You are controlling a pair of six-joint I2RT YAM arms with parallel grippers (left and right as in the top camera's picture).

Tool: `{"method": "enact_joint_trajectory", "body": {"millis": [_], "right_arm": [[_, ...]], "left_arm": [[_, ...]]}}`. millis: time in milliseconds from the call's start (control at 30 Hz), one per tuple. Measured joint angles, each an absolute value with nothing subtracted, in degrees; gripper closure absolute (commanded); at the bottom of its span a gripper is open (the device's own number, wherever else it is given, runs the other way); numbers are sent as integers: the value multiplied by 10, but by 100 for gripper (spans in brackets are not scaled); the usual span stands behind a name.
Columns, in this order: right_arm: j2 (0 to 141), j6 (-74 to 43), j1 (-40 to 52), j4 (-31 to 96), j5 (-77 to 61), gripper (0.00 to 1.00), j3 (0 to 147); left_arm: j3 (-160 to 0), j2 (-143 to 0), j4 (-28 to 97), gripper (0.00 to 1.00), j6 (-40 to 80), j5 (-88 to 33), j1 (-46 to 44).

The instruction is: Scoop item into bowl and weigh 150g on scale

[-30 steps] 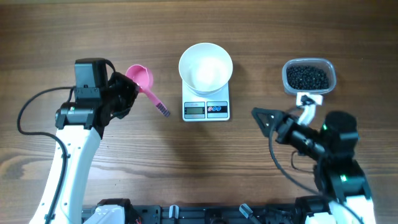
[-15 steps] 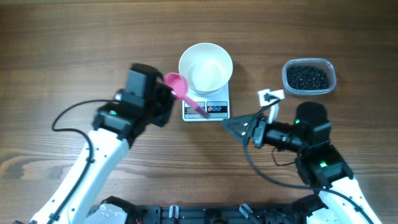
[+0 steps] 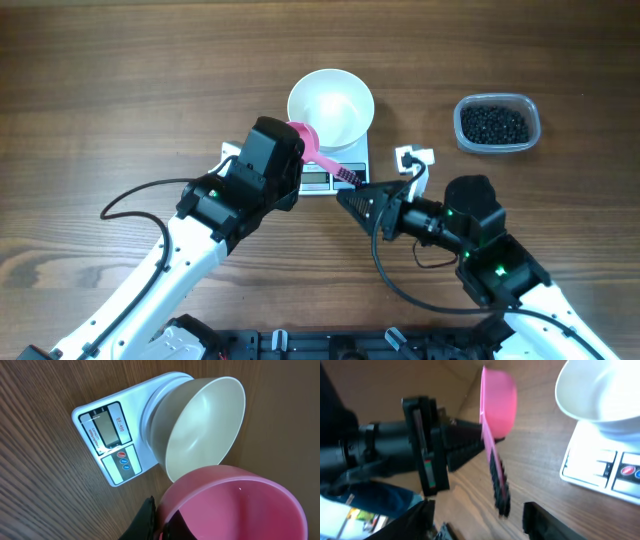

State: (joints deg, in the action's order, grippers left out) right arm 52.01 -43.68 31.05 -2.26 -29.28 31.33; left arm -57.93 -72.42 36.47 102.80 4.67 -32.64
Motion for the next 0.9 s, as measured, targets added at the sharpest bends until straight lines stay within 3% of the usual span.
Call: {"method": "enact_joint_trajectory", "body": {"millis": [433,733,900], "right_arm": [[601,-439,310,-145,-302,64,313],[610,-439,310,-155,-311,78,313],[610,-438,310,-154,-311,79,313]], "left_arm": [[-579,-724,369,96,1027,41,-326],[-579,-724,369,96,1006,39,-326],[-579,-724,369,96,1005,32,-326]]}}
